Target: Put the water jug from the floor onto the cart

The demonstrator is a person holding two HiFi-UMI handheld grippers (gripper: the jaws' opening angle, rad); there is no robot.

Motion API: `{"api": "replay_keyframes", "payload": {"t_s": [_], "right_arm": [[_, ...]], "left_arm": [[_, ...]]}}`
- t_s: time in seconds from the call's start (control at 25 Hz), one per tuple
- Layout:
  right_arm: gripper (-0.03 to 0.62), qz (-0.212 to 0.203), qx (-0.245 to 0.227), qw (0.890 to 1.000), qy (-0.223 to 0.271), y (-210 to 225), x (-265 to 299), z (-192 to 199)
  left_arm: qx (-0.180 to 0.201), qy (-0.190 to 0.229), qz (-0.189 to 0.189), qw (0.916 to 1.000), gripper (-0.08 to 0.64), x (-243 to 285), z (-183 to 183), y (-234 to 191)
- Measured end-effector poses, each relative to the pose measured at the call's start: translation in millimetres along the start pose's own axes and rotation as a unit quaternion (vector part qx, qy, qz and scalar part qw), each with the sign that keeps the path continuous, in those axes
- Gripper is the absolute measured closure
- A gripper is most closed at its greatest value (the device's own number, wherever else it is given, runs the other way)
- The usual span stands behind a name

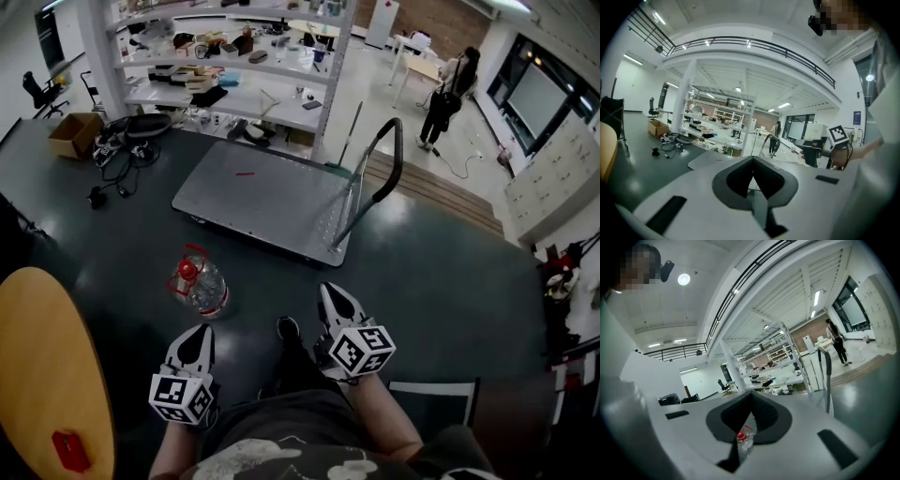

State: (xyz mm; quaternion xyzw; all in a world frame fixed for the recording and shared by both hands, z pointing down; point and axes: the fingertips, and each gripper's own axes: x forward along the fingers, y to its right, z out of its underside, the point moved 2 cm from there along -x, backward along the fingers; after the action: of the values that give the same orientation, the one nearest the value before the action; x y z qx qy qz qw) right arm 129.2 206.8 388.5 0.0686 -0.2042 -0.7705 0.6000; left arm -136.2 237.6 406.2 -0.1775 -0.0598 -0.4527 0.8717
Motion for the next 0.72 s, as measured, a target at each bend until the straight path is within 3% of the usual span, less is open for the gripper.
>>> {"api": "replay_keyframes", "payload": {"t_s": [0.24, 0.44, 0.72], "right_arm": [[0.602, -0.030, -0.001, 1.000, -0.007, 7, 72, -10], [0.601, -0.030, 0.010, 0.999, -0.018, 43, 129, -27], [0.603, -0.074, -0.006, 0.996, -0.045, 90, 219, -48]], "left_arm": [[-0.014, -0.001, -0.045, 0.9989, 0.552, 28, -8, -40], [-0.037, -0.002, -0.081, 0.9961, 0.552, 69, -19, -66], [-0.052, -0.010, -0.123, 0.9910, 0.552, 147, -38, -88]]}}
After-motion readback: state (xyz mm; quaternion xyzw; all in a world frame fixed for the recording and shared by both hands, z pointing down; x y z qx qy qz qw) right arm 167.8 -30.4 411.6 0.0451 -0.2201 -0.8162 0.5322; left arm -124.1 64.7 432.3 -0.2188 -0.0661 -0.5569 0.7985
